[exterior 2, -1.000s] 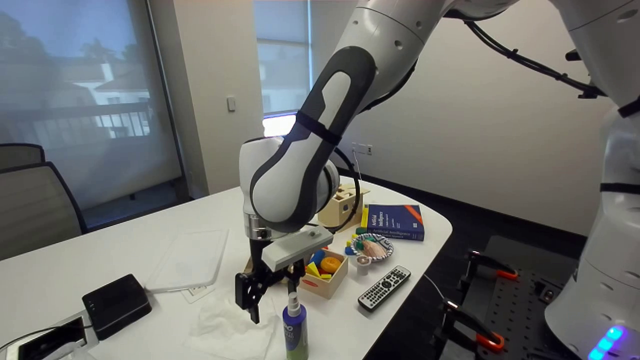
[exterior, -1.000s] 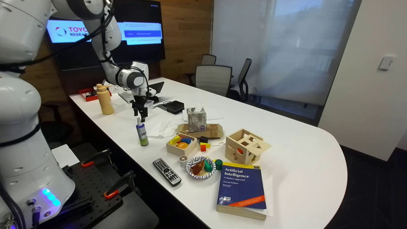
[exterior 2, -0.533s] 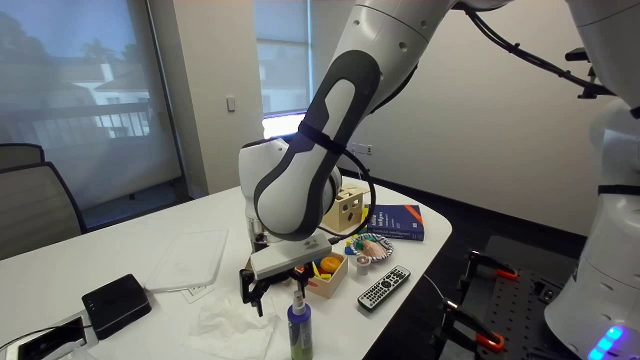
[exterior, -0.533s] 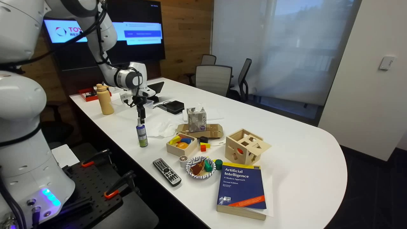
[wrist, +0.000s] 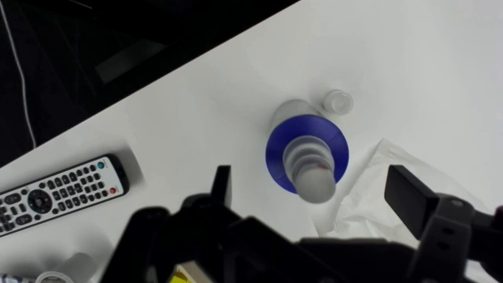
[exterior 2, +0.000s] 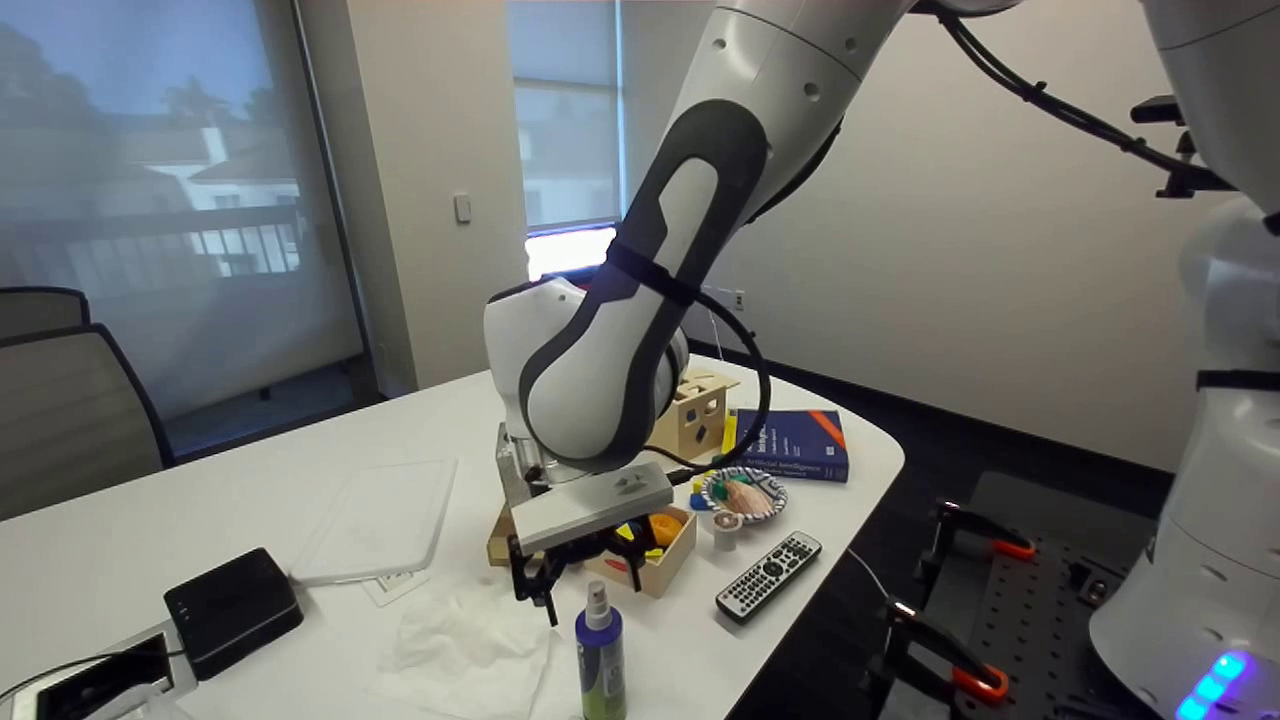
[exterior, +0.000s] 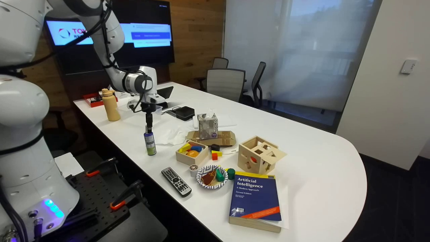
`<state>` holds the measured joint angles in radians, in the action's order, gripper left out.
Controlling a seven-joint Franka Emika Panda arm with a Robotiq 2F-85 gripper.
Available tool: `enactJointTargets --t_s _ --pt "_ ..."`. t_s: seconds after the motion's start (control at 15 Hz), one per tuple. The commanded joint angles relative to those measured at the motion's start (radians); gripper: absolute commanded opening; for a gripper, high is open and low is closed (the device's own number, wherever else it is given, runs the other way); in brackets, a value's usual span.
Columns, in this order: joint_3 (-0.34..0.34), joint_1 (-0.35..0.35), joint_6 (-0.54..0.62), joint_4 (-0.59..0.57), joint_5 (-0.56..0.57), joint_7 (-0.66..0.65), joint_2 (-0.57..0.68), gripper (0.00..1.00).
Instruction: Move the small bottle to the right
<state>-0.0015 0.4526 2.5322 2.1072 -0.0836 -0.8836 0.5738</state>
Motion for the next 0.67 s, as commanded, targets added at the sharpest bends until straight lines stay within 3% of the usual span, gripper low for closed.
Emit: enactJointTargets --t_s 0.0,0.2,0.33,0.47,0.53,0.6 --pt "0.026 -0.028 -0.046 0.028 0.003 -0.020 -0.045 1.00" --pt "0.038 -0.040 -0.042 0.028 -0.001 -0.011 -0.041 1.00" --pt "0.044 -0.046 -0.032 0.028 -0.002 -0.002 -0.037 0.88" --pt "0.047 -0.053 -0.023 0.029 -0.002 0.004 -0.033 0.64" --pt "0.048 -0.054 -0.022 0.030 -0.001 0.004 -0.033 0.62" --pt "0.049 -0.055 -0.022 0.033 -0.001 0.003 -0.035 0.54"
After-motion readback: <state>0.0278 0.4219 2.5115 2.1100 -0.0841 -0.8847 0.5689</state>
